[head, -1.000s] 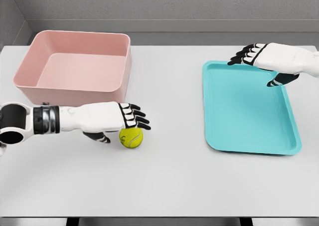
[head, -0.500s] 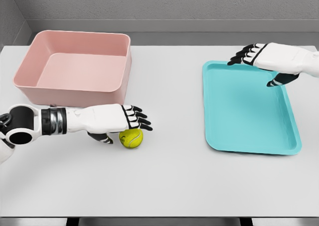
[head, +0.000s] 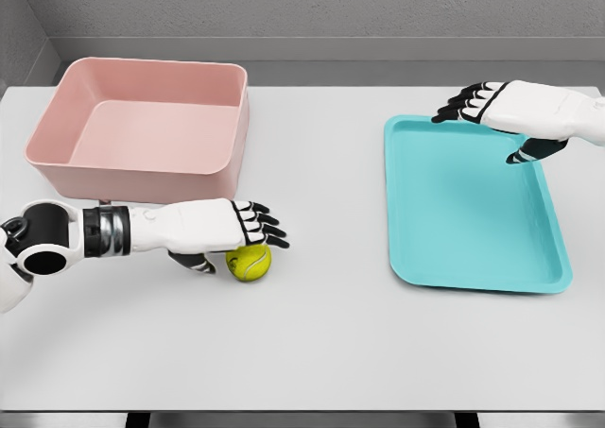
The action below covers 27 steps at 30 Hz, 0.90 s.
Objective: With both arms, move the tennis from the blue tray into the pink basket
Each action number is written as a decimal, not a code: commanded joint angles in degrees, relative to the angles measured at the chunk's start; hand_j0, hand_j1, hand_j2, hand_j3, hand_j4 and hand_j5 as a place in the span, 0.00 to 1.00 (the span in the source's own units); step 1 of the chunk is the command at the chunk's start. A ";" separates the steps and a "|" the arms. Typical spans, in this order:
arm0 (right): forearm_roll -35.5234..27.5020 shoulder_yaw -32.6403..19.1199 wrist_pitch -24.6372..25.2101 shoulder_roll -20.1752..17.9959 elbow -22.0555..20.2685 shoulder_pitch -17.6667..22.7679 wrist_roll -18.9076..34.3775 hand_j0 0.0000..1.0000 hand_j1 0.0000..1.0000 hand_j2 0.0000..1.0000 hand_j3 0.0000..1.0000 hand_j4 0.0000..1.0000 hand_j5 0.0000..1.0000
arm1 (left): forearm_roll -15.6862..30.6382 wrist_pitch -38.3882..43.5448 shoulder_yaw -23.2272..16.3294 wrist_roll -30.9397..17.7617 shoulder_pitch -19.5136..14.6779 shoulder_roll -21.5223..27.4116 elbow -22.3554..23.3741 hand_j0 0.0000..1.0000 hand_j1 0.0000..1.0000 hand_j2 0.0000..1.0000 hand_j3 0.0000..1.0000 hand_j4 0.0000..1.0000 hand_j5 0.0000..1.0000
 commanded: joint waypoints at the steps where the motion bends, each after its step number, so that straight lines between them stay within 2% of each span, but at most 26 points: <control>1: -0.33 -0.01 0.11 -0.09 -0.01 0.09 -0.13 1.00 1.00 1.00 1.00 1.00 1.00 | 0.22 0.10 -0.18 0.05 0.00 -0.12 0.43 1.00 1.00 1.00 1.00 1.00 1.00; 21: -0.32 -0.01 0.11 -0.09 -0.19 0.09 -0.13 1.00 1.00 1.00 1.00 1.00 1.00 | -1.18 0.10 -0.27 0.13 0.44 -1.88 1.05 1.00 1.00 1.00 1.00 1.00 1.00; 27: -0.33 -0.01 0.11 -0.09 -0.19 0.09 -0.13 1.00 1.00 1.00 1.00 1.00 1.00 | -1.45 0.10 -0.27 0.05 0.44 -1.88 1.31 0.90 0.90 0.90 0.90 0.90 0.90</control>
